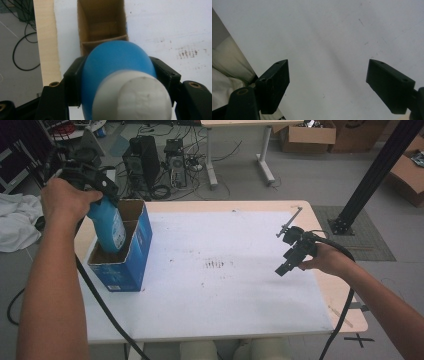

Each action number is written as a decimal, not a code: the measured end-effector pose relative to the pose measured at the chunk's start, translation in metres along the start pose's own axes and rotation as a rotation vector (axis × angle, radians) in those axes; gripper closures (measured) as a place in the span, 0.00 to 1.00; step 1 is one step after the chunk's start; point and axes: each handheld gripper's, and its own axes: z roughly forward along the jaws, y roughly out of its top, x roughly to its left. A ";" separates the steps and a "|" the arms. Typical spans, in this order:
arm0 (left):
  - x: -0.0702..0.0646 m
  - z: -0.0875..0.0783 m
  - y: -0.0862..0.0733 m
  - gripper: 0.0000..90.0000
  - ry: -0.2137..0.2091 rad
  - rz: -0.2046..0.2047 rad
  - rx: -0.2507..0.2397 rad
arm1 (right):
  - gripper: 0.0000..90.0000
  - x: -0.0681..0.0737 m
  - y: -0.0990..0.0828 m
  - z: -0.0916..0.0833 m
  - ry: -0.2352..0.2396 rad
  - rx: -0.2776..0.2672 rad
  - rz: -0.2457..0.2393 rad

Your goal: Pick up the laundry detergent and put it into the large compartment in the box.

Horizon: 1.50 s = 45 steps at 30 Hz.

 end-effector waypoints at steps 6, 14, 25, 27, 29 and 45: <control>0.004 0.026 -0.008 0.42 -0.001 -0.002 0.011 | 0.21 0.000 -0.001 0.002 0.000 0.004 0.002; 0.007 0.062 -0.020 0.42 -0.015 0.005 0.028 | 0.21 -0.001 -0.002 0.004 0.001 0.007 0.011; 0.007 0.104 -0.032 0.42 -0.020 0.002 0.050 | 0.21 -0.001 -0.001 0.008 0.003 0.015 0.014; 0.007 0.108 -0.034 0.42 -0.018 0.007 0.063 | 0.21 -0.002 -0.002 0.008 0.003 0.016 0.015; 0.007 0.113 -0.035 0.42 -0.019 0.004 0.062 | 0.21 -0.002 -0.002 0.008 0.004 0.014 0.018; 0.009 0.129 -0.040 0.42 -0.028 -0.004 0.097 | 0.21 -0.003 -0.002 0.011 0.009 0.021 0.024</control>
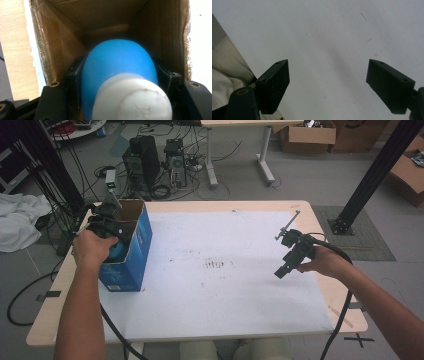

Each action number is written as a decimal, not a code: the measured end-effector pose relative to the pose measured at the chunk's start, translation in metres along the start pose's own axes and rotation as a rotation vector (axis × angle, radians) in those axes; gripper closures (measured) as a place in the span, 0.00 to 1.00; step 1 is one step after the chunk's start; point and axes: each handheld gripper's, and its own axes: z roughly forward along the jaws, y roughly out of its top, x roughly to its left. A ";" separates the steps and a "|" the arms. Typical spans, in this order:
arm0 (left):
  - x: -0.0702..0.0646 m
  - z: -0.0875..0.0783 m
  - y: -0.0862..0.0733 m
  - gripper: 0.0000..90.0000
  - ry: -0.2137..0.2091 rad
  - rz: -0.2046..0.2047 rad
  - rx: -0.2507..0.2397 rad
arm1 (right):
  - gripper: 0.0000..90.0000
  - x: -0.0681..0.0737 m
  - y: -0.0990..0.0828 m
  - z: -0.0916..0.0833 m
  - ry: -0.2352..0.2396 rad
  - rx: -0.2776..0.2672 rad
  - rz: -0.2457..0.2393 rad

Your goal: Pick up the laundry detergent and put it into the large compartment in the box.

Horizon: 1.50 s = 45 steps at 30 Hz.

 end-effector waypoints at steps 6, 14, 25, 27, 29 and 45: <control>0.000 0.001 0.001 0.42 0.002 -0.008 -0.010 | 0.21 0.000 0.000 0.001 0.001 -0.001 -0.003; 0.001 0.001 0.001 0.42 0.004 -0.030 -0.018 | 0.21 -0.001 -0.002 0.003 0.004 0.005 0.003; 0.005 -0.003 -0.001 0.38 -0.005 -0.069 -0.035 | 0.21 0.001 0.002 0.004 0.009 0.005 -0.009; 0.005 -0.004 -0.001 0.38 -0.007 -0.072 -0.036 | 0.21 0.001 0.002 0.004 0.010 0.006 -0.009; 0.004 -0.004 -0.001 0.36 -0.004 -0.070 -0.035 | 0.21 0.001 0.001 0.004 0.010 0.004 -0.011; 0.005 -0.022 -0.002 0.34 0.004 -0.081 -0.062 | 0.21 0.003 -0.002 -0.002 0.006 -0.010 -0.016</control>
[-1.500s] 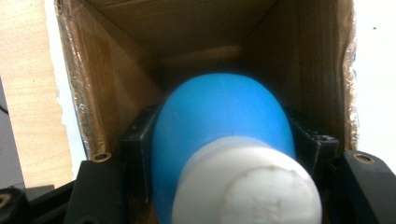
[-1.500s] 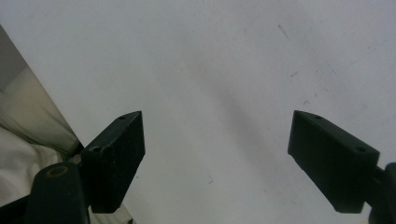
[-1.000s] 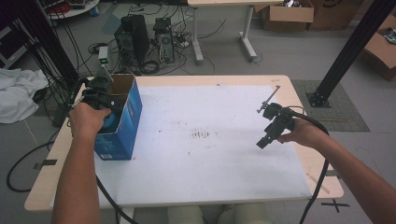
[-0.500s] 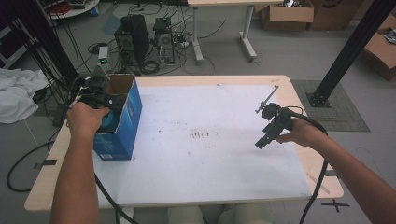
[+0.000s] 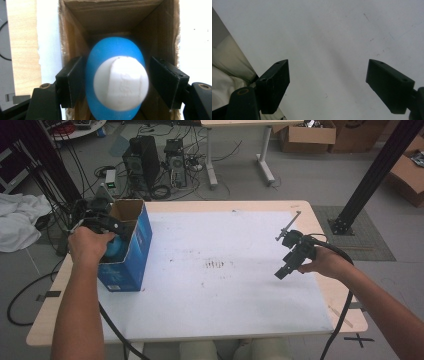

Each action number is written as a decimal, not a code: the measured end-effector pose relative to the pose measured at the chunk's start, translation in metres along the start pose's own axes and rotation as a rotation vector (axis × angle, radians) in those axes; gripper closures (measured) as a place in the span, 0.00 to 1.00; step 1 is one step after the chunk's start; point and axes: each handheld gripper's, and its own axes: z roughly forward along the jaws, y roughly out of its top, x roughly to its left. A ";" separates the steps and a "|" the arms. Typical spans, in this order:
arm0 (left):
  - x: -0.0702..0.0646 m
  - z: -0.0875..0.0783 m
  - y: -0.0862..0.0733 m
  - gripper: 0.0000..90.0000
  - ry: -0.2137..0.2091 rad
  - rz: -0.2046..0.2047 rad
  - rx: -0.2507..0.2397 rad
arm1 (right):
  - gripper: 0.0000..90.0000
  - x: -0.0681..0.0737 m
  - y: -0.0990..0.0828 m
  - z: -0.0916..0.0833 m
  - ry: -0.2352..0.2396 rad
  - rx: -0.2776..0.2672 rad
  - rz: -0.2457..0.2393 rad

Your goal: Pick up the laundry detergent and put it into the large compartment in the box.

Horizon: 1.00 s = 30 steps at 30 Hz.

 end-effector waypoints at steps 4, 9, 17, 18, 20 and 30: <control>0.001 -0.008 -0.001 0.34 0.006 -0.002 -0.012 | 0.21 0.001 0.000 -0.001 0.001 -0.003 0.000; 0.004 -0.019 -0.001 0.32 0.009 -0.032 -0.031 | 0.21 0.001 -0.002 -0.003 0.000 -0.007 -0.002; 0.000 -0.042 0.002 0.31 0.007 -0.038 -0.068 | 0.21 0.002 -0.006 -0.007 -0.003 -0.011 -0.001; -0.001 -0.044 0.002 0.31 0.007 -0.036 -0.070 | 0.21 0.003 -0.006 -0.009 -0.005 -0.011 0.000; -0.004 -0.049 0.003 0.31 0.008 -0.031 -0.076 | 0.21 0.003 -0.007 -0.011 -0.009 -0.010 -0.005; -0.034 -0.074 0.011 0.27 -0.016 0.028 -0.109 | 0.21 0.006 -0.010 -0.016 -0.009 -0.029 -0.005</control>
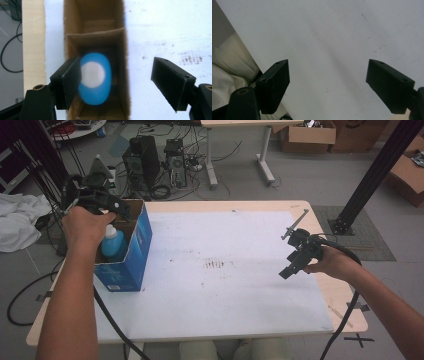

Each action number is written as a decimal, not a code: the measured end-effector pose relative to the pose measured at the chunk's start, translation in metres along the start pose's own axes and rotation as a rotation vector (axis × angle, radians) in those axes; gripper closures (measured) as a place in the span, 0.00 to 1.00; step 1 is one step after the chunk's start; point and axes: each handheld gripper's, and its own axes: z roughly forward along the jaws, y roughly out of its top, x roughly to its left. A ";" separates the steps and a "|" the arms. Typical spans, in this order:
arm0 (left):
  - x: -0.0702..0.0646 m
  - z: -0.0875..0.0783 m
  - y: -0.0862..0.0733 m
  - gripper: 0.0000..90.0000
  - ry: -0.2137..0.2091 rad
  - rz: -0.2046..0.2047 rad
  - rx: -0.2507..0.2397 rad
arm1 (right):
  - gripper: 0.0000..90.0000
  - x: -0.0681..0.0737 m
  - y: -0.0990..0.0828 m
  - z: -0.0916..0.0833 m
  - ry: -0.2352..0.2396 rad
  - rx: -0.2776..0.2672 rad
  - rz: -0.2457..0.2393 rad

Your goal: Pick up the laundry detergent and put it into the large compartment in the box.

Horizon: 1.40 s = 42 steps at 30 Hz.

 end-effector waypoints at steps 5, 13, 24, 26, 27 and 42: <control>-0.016 -0.009 0.006 0.27 -0.008 0.021 -0.009 | 0.21 0.003 -0.001 -0.002 -0.002 -0.004 -0.003; -0.034 -0.012 0.011 0.24 -0.019 0.049 -0.008 | 0.21 0.003 -0.002 -0.003 -0.004 -0.008 -0.006; -0.067 -0.010 0.018 0.20 -0.025 0.108 -0.015 | 0.21 0.006 0.000 0.000 0.005 -0.010 -0.007; -0.073 -0.009 0.019 0.20 -0.027 0.128 -0.010 | 0.21 0.006 0.000 0.001 0.004 -0.008 -0.011; -0.077 -0.008 0.020 0.20 -0.030 0.140 -0.006 | 0.21 0.007 0.000 0.000 0.005 -0.009 -0.010; -0.121 0.006 0.035 0.20 -0.075 0.205 0.007 | 0.21 0.009 0.002 0.000 0.003 -0.004 -0.010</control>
